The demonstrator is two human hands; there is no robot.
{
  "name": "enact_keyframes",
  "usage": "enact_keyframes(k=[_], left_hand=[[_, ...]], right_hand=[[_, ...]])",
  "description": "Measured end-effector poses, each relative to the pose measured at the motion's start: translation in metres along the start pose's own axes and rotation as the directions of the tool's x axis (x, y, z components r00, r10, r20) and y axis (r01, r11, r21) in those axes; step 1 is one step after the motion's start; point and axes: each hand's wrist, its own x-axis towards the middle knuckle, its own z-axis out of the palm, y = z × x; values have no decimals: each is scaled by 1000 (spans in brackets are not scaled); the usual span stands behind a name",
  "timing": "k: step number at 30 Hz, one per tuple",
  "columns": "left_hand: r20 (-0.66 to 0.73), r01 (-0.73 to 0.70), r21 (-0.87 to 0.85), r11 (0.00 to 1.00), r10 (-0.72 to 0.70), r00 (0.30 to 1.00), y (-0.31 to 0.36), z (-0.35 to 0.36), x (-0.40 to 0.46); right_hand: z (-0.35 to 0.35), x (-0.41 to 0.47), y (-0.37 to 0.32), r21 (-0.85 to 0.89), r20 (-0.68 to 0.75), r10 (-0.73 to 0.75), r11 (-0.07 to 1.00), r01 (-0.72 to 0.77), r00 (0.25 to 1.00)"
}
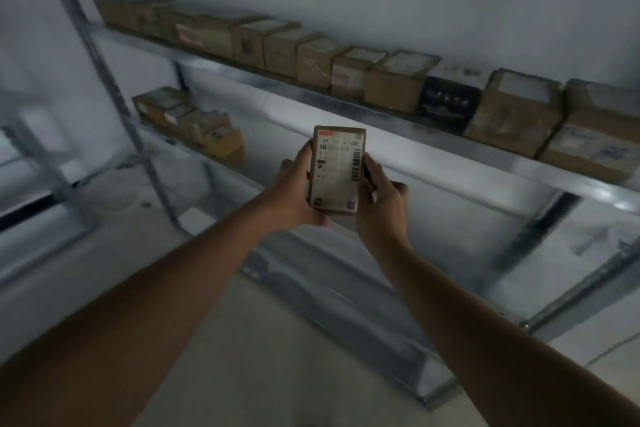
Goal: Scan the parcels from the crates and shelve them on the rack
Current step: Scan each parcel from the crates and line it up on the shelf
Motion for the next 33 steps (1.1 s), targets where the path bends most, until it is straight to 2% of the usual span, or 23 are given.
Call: enact_keyframes(k=[8,14,19,24,33], left_hand=[[-179,81,0,997,-79,981,-96,-68,71],[-211,107,38,994,-96,973,-176,-118,106],[-152,85,79,993,-72,986,-250,-171,142],[-5,62,41,997,-62,998,-315,-220,183],[147,-34,62,998,24,989,-388,-243,245]], right_hand=[[126,95,-24,-6,137,-47,999,49,989],[221,132,-40,-13,215,-38,999,42,976],[312,158,-57,-53,191,0,999,10,982],[389,178,-71,-95,127,107,991,-95,986],[470,207,-69,-150,4,292,946,-288,956]])
